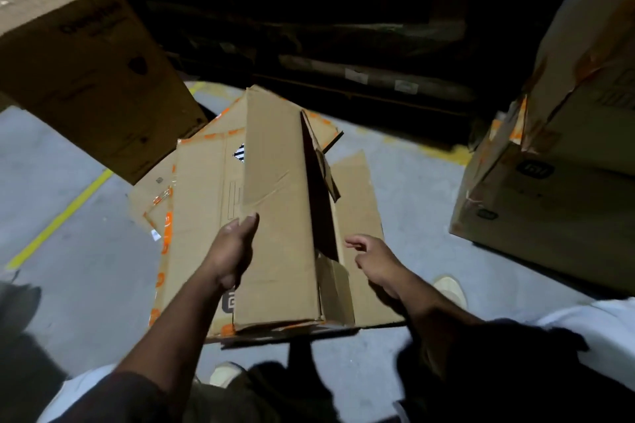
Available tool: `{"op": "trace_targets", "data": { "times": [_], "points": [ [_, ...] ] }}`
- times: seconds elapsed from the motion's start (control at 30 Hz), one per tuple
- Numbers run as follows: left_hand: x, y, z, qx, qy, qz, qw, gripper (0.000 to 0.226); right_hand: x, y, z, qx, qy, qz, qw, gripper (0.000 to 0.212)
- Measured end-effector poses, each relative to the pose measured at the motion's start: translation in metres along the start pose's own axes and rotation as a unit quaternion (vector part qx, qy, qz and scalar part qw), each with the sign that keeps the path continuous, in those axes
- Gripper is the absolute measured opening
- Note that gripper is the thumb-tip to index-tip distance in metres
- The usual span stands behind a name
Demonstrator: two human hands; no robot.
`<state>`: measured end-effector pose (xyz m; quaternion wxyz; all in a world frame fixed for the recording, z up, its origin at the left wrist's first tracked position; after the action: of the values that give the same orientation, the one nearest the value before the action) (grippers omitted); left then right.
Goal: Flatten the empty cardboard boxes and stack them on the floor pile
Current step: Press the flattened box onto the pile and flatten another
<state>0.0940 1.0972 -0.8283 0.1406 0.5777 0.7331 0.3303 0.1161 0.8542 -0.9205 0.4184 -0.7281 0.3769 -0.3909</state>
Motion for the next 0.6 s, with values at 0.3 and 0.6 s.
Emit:
{"op": "trace_targets", "data": {
  "times": [0.3,0.6],
  "points": [
    [0.026,-0.015,0.017,0.010,-0.024,-0.018,1.000,0.043,-0.048,-0.033,0.011,0.133,-0.230,-0.257,0.929,0.075],
    [0.004,0.001,0.022,-0.119,0.093,0.118,0.982,0.038,0.009,-0.024,-0.014,0.130,-0.329,-0.430,0.831,0.027]
  ]
}}
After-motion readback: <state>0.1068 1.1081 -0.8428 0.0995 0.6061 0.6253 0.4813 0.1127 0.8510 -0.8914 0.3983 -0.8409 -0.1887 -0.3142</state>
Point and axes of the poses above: each hand's wrist, its own z-axis towards the middle knuckle, its own x-axis out of the back of the hand, y = z × x, the point moved 2 cm from there along z, towards the middle knuckle, and after that the axes turned 15 degrees about x, right-handed, at the moved point
